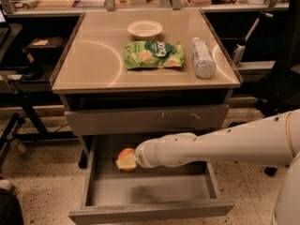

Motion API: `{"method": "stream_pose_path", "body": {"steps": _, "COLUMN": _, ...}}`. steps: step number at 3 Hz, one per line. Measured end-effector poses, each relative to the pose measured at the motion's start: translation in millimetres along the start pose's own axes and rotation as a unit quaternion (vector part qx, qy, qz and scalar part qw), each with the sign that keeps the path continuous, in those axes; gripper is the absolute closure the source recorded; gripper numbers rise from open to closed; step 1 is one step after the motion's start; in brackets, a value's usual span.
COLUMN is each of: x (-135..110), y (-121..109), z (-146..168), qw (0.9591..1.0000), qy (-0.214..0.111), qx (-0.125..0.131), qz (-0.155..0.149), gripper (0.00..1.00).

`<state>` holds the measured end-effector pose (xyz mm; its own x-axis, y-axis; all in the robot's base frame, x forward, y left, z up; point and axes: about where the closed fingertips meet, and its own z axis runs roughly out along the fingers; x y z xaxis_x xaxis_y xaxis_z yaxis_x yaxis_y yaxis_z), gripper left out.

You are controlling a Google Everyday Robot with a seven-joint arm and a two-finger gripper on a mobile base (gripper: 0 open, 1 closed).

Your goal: Place orange into middle drawer

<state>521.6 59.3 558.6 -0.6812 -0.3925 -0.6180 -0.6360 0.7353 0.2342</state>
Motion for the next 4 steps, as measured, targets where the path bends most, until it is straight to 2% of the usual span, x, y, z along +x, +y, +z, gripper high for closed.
{"method": "stream_pose_path", "body": {"steps": 2, "x": 38.6, "y": -34.3, "z": 37.6, "qw": 0.9989, "qy": 0.027, "qx": 0.009, "qz": 0.037, "gripper": 1.00}}
{"method": "stream_pose_path", "body": {"steps": 3, "x": 60.1, "y": -43.8, "z": 53.4, "qw": 0.9977, "qy": 0.039, "qx": 0.009, "qz": 0.054, "gripper": 1.00}}
{"method": "stream_pose_path", "body": {"steps": 4, "x": 60.1, "y": -43.8, "z": 53.4, "qw": 0.9977, "qy": 0.039, "qx": 0.009, "qz": 0.054, "gripper": 1.00}}
